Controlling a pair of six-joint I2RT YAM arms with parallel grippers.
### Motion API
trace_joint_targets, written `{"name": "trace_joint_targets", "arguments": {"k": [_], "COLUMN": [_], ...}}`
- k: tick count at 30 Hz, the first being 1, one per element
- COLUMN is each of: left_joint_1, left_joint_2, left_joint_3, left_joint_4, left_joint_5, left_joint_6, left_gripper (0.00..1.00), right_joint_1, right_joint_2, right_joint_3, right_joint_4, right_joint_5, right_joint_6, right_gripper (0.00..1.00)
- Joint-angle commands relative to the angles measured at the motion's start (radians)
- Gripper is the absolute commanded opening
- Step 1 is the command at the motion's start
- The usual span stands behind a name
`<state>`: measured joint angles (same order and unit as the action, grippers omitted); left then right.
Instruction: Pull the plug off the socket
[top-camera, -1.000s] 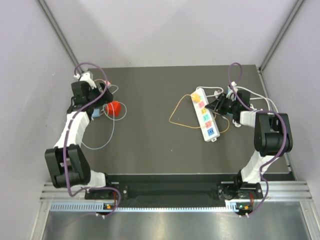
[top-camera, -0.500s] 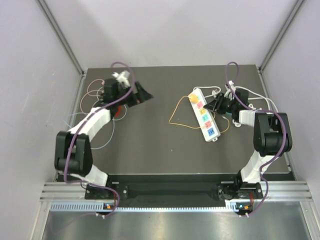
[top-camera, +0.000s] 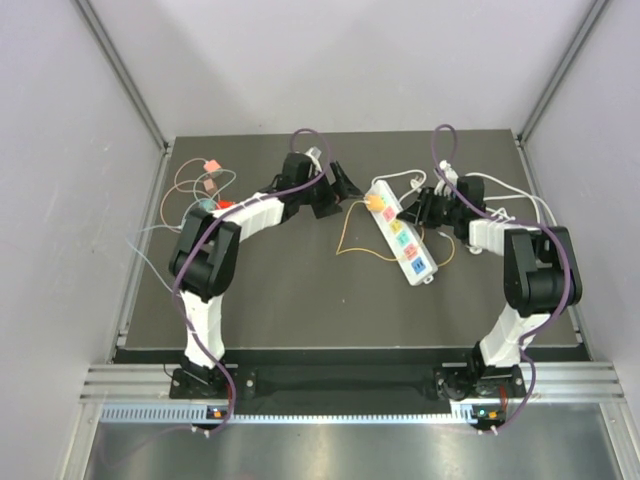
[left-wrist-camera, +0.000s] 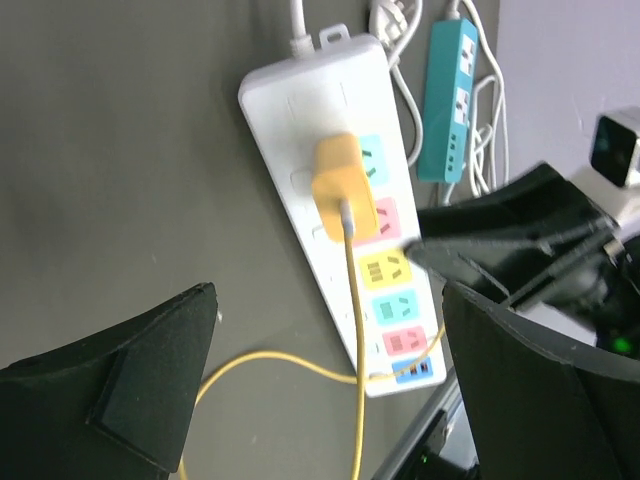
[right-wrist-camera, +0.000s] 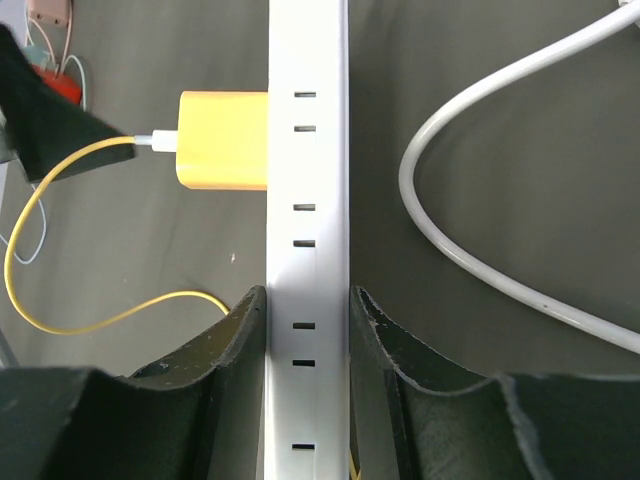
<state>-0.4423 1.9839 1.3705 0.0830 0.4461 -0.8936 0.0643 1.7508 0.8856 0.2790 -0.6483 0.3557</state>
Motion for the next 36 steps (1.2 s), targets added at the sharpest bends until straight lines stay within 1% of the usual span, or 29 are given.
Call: {"name": "trace_joint_targets", "arguments": {"k": [1,4,9,14,18,23,27,29,30,33,36], "left_joint_1": [-0.015,-0.029,-0.050,-0.064,-0.070,-0.076,-0.081,-0.081,-0.081,-0.081,-0.076], "left_joint_2": [0.061,0.113,0.153,0.181,0.196,0.222,0.236,0.243,0.245,0.247,0.219], "left_joint_3": [0.093,0.142,0.164,0.177,0.190,0.191,0.190,0.191,0.190,0.190,0.183], "left_joint_4": [0.035,0.020,0.038,0.057,0.055,0.092,0.132,0.146,0.159,0.175,0.175], "left_joint_5": [-0.041,-0.046,-0.046,-0.044,-0.067,-0.055,-0.055,-0.050,-0.052,-0.035,-0.018], "left_joint_6": [-0.054,-0.064,-0.090,-0.111,-0.128,-0.172,-0.214,-0.226,-0.237,-0.245,-0.214], "left_gripper": [0.99,0.95,0.85,0.69,0.67,0.61,0.50,0.42,0.31,0.00,0.00], "right_joint_1": [0.035,0.051,0.062,0.075,0.081,0.083,0.081,0.083,0.081,0.081,0.074], "right_joint_2": [-0.048,-0.053,-0.060,-0.057,-0.059,-0.057,-0.053,-0.053,-0.053,-0.053,-0.053], "right_joint_3": [0.039,0.041,0.044,0.046,0.044,0.046,0.042,0.042,0.042,0.042,0.039], "right_joint_4": [-0.004,-0.009,-0.012,-0.014,-0.015,-0.014,-0.011,-0.011,-0.011,-0.011,-0.023], "right_joint_5": [0.013,0.018,0.027,0.029,0.030,0.027,0.022,0.022,0.022,0.036,0.084], "right_joint_6": [-0.061,-0.070,-0.081,-0.083,-0.083,-0.078,-0.072,-0.070,-0.070,-0.070,-0.080], "right_gripper": [0.00,0.00,0.00,0.00,0.00,0.00,0.00,0.00,0.00,0.00,0.00]}}
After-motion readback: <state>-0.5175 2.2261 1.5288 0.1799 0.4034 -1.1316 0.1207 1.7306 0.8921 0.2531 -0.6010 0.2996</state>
